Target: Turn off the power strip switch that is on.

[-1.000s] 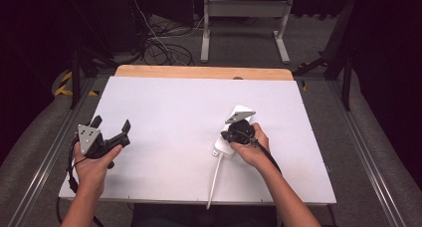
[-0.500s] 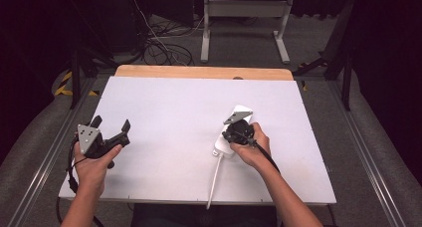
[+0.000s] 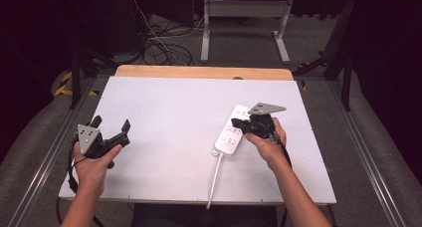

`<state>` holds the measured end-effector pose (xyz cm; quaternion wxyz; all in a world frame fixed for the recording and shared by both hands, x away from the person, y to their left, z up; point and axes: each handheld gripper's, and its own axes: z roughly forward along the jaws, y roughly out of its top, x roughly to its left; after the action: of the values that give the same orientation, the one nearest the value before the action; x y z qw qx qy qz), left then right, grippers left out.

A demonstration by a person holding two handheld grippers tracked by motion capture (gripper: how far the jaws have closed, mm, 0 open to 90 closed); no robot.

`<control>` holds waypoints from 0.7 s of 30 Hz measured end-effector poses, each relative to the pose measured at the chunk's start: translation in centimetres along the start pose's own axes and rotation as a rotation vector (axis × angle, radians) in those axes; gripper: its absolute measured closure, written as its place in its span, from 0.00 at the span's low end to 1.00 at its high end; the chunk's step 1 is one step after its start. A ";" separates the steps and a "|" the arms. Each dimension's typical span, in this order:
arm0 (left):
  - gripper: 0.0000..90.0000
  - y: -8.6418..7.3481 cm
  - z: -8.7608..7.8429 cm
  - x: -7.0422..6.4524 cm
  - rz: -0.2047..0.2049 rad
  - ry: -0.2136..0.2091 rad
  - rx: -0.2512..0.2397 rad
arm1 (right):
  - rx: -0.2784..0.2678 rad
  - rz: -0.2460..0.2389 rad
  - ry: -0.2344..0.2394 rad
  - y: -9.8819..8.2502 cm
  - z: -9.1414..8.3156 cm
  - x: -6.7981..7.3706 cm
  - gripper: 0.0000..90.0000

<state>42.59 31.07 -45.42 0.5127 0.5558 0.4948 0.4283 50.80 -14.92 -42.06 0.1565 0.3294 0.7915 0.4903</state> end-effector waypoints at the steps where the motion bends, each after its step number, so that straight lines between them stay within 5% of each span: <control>1: 0.06 0.0 0.0 0.0 -0.002 0.001 0.000 | -0.040 0.008 -0.001 0.0 -0.5 -0.3 1.00; 14: 0.06 0.1 -0.1 0.0 -0.006 0.002 -0.004 | -0.454 0.004 -0.014 -3.3 -6.5 -3.8 1.00; 21: 0.06 0.1 0.0 0.0 -0.007 0.000 -0.006 | -0.476 0.026 -0.038 -5.4 -8.9 -4.5 1.00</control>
<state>42.56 31.03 -45.29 0.5158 0.5526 0.4955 0.4279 47.05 -25.56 -43.00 0.2383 0.3024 0.6464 0.6588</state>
